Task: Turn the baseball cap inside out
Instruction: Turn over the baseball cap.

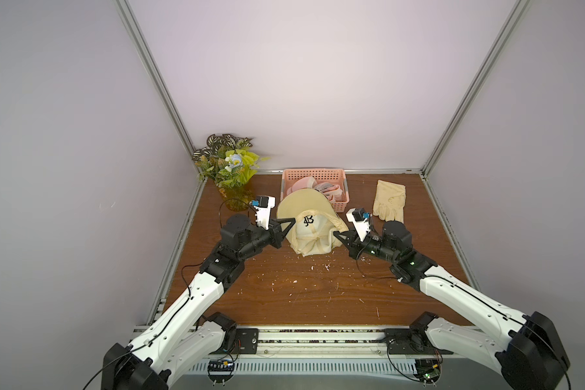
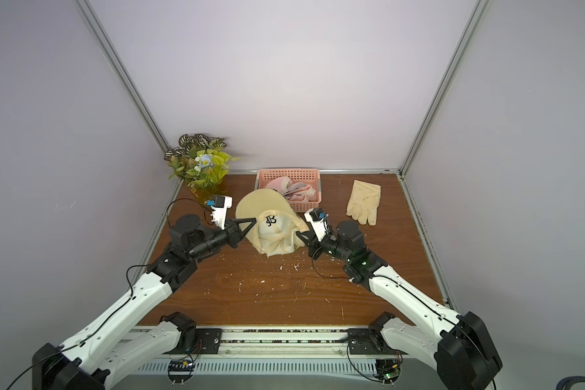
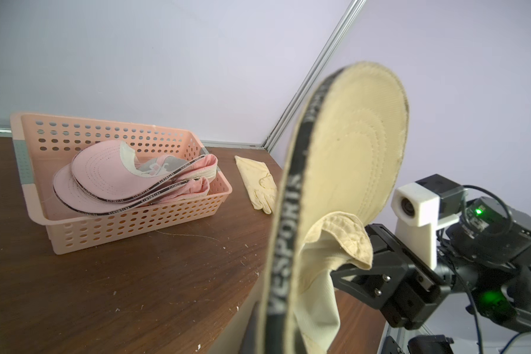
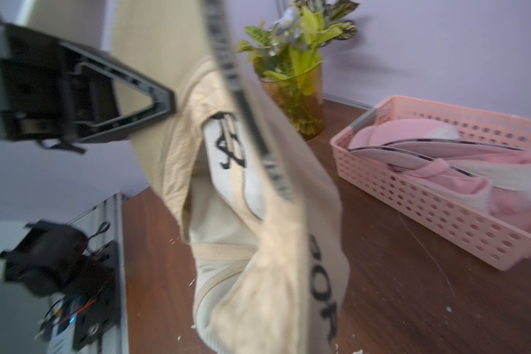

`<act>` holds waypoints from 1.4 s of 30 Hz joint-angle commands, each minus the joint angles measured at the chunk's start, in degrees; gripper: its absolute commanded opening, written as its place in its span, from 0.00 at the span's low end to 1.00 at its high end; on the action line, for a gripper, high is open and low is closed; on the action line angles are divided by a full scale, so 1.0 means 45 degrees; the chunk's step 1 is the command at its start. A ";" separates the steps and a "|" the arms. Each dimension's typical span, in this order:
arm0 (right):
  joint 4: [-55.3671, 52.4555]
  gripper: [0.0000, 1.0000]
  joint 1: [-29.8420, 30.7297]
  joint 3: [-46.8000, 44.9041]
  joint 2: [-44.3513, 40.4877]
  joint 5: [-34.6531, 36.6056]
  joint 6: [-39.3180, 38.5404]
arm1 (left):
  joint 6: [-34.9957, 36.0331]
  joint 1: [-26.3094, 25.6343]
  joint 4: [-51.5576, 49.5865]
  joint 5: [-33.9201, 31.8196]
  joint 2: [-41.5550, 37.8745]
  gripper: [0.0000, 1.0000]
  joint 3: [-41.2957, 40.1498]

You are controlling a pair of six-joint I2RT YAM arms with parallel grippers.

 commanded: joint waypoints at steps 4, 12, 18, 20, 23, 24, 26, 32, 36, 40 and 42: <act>-0.3464 0.00 0.0532 0.1655 0.1183 0.6072 0.1434 | -0.1784 0.0198 0.1480 -0.1217 0.0295 0.00 0.0728; -0.5416 0.03 0.1699 0.2506 0.2947 0.8395 0.1116 | -0.2599 0.0198 0.1807 -0.3355 0.0274 0.00 0.0737; -0.5981 0.10 0.1931 0.2584 0.3515 0.8377 0.0794 | -0.3029 0.0192 0.2424 -0.4478 -0.0084 0.00 -0.0242; -0.6058 0.12 0.1959 0.2604 0.3608 0.8318 0.0701 | -0.3115 0.0176 0.2654 -0.4593 -0.0091 0.00 -0.0538; -0.6271 0.15 0.1979 0.2692 0.3798 0.8413 0.0617 | -0.3052 0.0140 0.2826 -0.4655 -0.0038 0.00 -0.0721; -0.6359 0.16 0.1978 0.2742 0.3842 0.8462 0.0598 | -0.2996 0.0126 0.2828 -0.4723 -0.0033 0.00 -0.0729; -0.6587 0.18 0.1993 0.2869 0.3940 0.8513 0.0532 | -0.2845 0.0087 0.2712 -0.5025 -0.0050 0.00 -0.0754; -0.6458 0.30 0.2013 0.2958 0.3488 0.7952 0.0125 | -0.2403 -0.0272 0.2294 -0.5260 0.0188 0.00 -0.0876; -0.5065 0.53 0.2007 0.2329 0.2188 0.6560 -0.0589 | -0.2593 -0.1082 0.1596 -0.5655 0.0597 0.00 -0.0838; -0.3753 0.63 0.2001 0.1474 0.0783 0.5931 -0.1280 | -0.3229 -0.1641 0.1423 -0.5689 0.0937 0.00 -0.1107; -0.3265 0.65 0.2028 0.1118 0.0026 0.5704 -0.1696 | -0.3574 -0.1784 0.1505 -0.5687 0.1102 0.00 -0.1317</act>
